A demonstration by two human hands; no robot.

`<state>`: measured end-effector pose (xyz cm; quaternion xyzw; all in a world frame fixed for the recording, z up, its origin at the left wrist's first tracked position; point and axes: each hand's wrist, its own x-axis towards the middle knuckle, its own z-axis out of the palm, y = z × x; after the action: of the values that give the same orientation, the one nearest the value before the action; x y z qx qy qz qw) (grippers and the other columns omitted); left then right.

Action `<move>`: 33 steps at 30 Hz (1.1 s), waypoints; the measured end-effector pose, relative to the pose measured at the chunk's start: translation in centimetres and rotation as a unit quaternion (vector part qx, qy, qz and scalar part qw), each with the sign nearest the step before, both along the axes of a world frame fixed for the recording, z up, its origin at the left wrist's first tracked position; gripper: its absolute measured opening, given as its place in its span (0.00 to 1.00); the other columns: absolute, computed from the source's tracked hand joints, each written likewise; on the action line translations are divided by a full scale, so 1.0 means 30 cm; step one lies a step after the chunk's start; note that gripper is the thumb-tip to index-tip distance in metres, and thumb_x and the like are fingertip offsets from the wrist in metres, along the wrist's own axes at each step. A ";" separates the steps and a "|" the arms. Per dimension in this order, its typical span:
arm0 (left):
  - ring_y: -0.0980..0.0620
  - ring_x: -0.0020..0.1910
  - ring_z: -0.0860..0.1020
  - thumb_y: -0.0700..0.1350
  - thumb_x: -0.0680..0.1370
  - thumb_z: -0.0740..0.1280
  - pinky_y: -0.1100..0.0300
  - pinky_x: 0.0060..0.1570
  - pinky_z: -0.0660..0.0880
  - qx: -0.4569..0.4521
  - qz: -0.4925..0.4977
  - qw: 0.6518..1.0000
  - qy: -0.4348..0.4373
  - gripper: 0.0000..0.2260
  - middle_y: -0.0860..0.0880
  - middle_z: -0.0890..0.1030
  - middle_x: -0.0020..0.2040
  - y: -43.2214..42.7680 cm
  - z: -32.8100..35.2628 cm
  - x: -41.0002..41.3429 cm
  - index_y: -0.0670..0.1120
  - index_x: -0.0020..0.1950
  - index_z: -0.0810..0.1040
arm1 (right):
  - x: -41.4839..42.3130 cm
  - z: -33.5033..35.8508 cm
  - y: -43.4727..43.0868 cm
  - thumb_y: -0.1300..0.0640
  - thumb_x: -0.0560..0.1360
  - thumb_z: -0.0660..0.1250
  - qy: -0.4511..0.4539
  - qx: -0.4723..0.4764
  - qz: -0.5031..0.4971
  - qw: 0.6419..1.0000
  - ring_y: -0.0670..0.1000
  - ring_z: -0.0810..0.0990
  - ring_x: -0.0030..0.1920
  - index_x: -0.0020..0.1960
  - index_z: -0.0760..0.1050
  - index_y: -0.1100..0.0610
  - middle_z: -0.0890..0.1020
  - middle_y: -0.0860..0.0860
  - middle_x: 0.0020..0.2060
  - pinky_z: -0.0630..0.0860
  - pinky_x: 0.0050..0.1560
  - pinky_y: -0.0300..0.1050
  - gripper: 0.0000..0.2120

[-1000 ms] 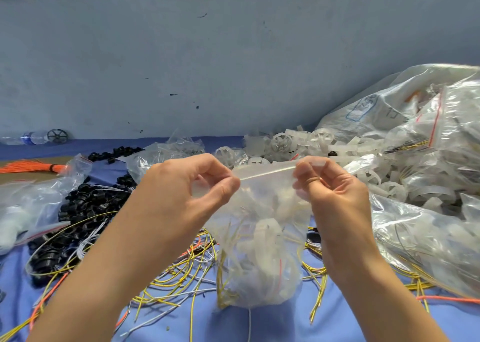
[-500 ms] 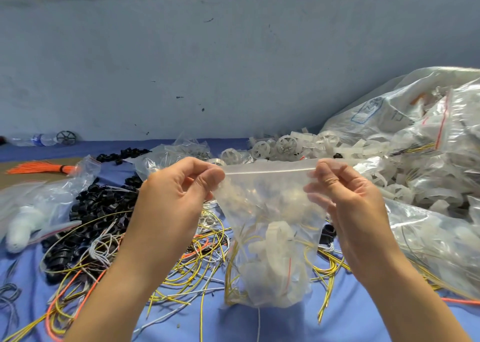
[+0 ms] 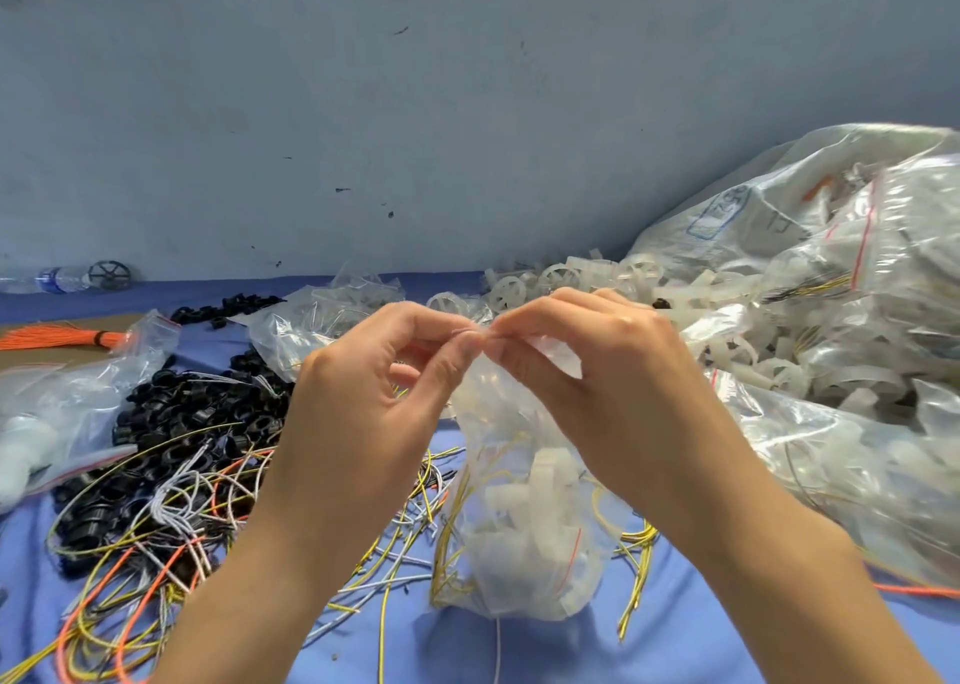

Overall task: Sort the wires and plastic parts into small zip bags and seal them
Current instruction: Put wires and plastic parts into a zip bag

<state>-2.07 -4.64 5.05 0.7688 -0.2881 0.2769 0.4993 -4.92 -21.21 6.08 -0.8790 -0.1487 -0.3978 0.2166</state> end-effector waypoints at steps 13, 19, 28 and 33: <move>0.62 0.40 0.77 0.53 0.77 0.67 0.74 0.38 0.68 -0.041 0.093 0.995 -0.010 0.04 0.58 0.81 0.38 0.005 -0.053 0.038 0.56 0.44 0.80 | -0.003 -0.026 -0.014 0.47 0.78 0.64 -0.012 -0.001 -0.013 1.000 0.51 0.74 0.43 0.49 0.83 0.48 0.83 0.43 0.43 0.74 0.51 0.55 0.10; 0.63 0.34 0.75 0.54 0.77 0.67 0.73 0.36 0.68 -0.056 0.098 0.994 0.011 0.05 0.55 0.81 0.38 0.030 -0.060 0.056 0.55 0.45 0.81 | -0.009 -0.030 -0.069 0.45 0.77 0.65 -0.017 0.011 -0.031 0.999 0.51 0.74 0.44 0.47 0.83 0.47 0.83 0.42 0.41 0.74 0.50 0.56 0.10; 0.62 0.31 0.74 0.54 0.77 0.67 0.71 0.32 0.67 -0.068 0.118 0.990 0.030 0.06 0.56 0.80 0.36 0.053 -0.066 0.077 0.55 0.43 0.80 | -0.035 -0.036 -0.160 0.42 0.75 0.65 -0.024 0.022 -0.077 0.997 0.51 0.74 0.45 0.45 0.83 0.47 0.82 0.39 0.40 0.75 0.49 0.56 0.12; 0.61 0.25 0.71 0.52 0.78 0.67 0.73 0.26 0.63 -0.073 0.113 0.991 0.025 0.05 0.59 0.78 0.31 0.057 -0.066 0.076 0.55 0.42 0.80 | -0.049 -0.049 -0.190 0.35 0.70 0.64 -0.056 0.048 -0.118 0.990 0.47 0.72 0.44 0.40 0.82 0.47 0.78 0.36 0.36 0.75 0.48 0.56 0.17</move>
<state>0.21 -2.93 3.08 0.7646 -0.1651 0.3325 0.5269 -6.38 -26.90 4.61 -0.8553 -0.0362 -0.4760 0.2015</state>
